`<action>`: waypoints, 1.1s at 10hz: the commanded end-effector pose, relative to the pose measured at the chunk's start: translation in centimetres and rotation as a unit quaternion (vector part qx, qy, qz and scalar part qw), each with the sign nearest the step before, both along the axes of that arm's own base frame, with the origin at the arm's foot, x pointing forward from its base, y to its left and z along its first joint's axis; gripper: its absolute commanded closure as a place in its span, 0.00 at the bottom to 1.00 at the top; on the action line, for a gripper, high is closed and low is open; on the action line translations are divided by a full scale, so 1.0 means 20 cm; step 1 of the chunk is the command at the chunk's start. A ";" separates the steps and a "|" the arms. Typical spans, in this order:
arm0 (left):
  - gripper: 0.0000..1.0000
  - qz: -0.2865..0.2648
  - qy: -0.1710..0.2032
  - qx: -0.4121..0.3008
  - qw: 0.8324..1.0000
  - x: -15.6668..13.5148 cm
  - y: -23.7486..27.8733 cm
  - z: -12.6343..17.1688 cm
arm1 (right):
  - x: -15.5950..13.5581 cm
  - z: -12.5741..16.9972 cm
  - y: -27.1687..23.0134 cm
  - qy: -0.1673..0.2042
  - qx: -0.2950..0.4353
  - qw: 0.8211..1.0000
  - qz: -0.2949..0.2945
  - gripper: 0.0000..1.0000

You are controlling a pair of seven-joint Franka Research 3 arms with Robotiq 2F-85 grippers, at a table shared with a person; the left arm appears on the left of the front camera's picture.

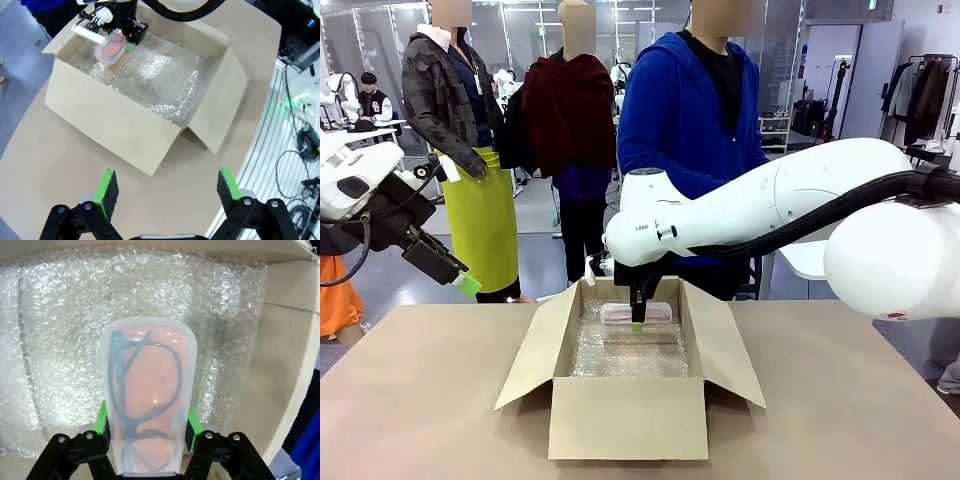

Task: Pack the glasses set securely to prepare it for shipping.
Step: Place the Glasses case inside the Package Box.

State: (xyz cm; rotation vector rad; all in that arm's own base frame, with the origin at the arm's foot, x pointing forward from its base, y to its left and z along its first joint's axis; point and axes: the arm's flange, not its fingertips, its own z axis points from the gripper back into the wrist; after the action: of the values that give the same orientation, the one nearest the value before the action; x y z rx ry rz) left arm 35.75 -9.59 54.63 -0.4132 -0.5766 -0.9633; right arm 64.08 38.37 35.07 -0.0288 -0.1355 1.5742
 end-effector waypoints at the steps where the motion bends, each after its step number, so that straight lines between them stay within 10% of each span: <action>1: 0.00 -0.012 -0.005 -0.010 1.000 0.01 0.01 0.00 | 0.02 0.02 0.01 -0.001 0.006 1.000 -0.017 0.15; 3: 0.00 -0.012 -0.005 -0.010 1.000 0.01 0.01 0.00 | 0.04 -0.01 -0.02 0.010 0.009 1.000 -0.026 0.00; 11: 0.00 -0.012 -0.005 -0.010 1.000 0.01 0.01 0.00 | 0.03 0.00 -0.05 0.003 0.005 1.000 -0.013 0.00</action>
State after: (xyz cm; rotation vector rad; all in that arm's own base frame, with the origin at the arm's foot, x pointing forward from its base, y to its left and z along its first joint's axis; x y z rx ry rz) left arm 35.75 -9.59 54.62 -0.4133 -0.5766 -0.9632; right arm 64.77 37.30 35.02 -0.0173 -0.1365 1.5468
